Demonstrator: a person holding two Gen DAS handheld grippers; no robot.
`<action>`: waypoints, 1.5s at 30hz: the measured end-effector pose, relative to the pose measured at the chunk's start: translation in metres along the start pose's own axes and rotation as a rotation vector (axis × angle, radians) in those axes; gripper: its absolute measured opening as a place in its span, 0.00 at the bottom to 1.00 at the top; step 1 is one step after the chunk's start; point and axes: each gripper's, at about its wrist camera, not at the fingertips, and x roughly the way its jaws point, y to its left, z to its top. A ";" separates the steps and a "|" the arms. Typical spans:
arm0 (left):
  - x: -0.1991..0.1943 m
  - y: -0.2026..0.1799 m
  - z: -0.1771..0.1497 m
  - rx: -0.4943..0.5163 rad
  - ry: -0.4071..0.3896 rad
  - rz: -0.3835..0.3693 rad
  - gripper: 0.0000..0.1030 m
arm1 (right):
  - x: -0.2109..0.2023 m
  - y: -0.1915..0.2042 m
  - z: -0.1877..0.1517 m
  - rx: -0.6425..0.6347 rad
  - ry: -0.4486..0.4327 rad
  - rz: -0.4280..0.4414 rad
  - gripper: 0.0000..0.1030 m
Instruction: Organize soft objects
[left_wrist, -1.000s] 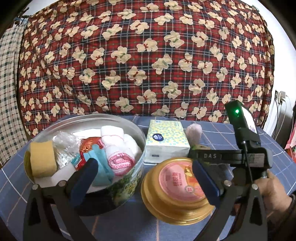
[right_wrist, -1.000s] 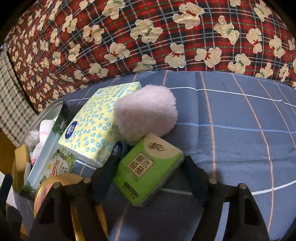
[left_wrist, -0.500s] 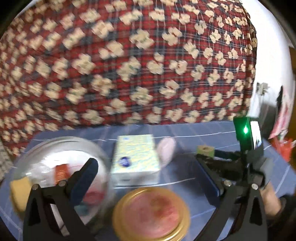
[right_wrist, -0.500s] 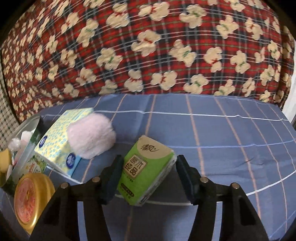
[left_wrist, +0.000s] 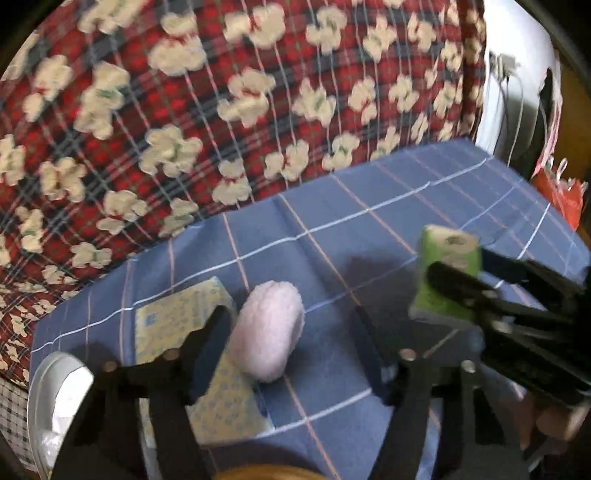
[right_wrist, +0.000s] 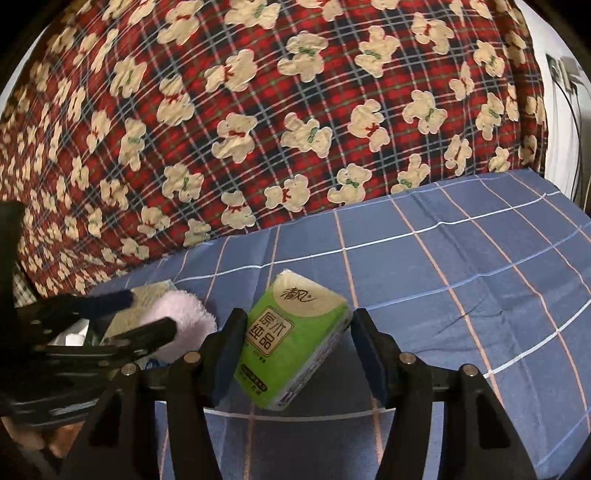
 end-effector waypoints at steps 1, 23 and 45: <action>0.008 -0.002 0.002 0.013 0.023 0.003 0.55 | 0.000 -0.002 0.001 0.007 -0.001 0.003 0.59; 0.036 -0.011 0.007 0.011 0.126 -0.015 0.15 | 0.004 -0.009 -0.001 0.047 0.019 0.025 0.59; 0.003 -0.035 -0.009 0.015 0.071 -0.028 0.89 | -0.001 -0.020 0.003 0.092 -0.016 0.010 0.59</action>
